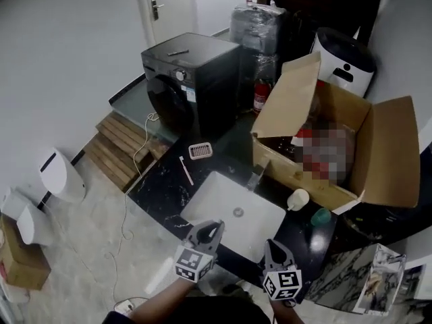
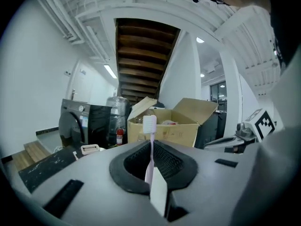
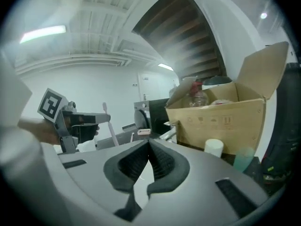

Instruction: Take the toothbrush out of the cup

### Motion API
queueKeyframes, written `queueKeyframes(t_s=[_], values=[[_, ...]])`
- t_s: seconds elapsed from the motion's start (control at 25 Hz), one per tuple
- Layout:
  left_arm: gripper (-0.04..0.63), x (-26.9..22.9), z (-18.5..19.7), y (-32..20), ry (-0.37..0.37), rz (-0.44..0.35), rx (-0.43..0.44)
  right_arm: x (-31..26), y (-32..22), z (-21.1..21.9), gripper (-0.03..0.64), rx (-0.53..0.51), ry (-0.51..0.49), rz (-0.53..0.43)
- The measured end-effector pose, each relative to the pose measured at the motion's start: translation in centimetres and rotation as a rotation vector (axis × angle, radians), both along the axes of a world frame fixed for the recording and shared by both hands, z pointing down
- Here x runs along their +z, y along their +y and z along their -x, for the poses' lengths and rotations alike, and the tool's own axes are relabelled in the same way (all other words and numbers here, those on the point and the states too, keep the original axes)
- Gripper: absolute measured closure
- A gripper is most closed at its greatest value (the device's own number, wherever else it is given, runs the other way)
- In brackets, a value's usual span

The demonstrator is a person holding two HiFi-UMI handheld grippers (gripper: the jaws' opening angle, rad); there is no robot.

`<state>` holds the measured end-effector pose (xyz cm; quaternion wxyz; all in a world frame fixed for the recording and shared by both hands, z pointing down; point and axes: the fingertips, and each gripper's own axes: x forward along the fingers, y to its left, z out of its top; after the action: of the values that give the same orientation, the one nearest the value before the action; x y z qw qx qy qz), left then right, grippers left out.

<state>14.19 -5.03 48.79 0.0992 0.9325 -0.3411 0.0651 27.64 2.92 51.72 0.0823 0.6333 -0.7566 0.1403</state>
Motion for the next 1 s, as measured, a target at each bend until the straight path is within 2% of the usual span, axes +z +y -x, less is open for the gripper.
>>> queueKeyframes(t_s=[0.2, 0.36, 0.56, 0.72, 0.88, 1.0], values=[[0.554, -0.3, 8.7, -1.0, 0.057, 0.012, -0.069, -1.6, -3.1, 10.7, 0.604, -0.113, 0.023, -0.018], [0.554, -1.1, 16.2, -2.7, 0.111, 0.018, -0.120, -2.0, -5.0, 17.9, 0.604, -0.152, 0.032, -0.015], [0.555, -0.5, 24.2, -4.4, 0.126, 0.016, -0.147, -1.9, -7.4, 25.5, 0.604, -0.193, 0.059, -0.009], [0.554, 0.9, 28.3, -5.5, 0.128, 0.020, -0.140, -1.0, -8.5, 30.7, 0.604, -0.258, 0.089, 0.011], [0.555, 2.9, 30.9, -7.0, 0.163, 0.075, -0.175, -0.1, -9.2, 34.0, 0.604, -0.309, 0.100, 0.048], [0.555, 4.7, 31.3, -8.6, 0.087, 0.064, -0.179, 0.8, -10.8, 35.1, 0.604, -0.333, 0.093, 0.068]])
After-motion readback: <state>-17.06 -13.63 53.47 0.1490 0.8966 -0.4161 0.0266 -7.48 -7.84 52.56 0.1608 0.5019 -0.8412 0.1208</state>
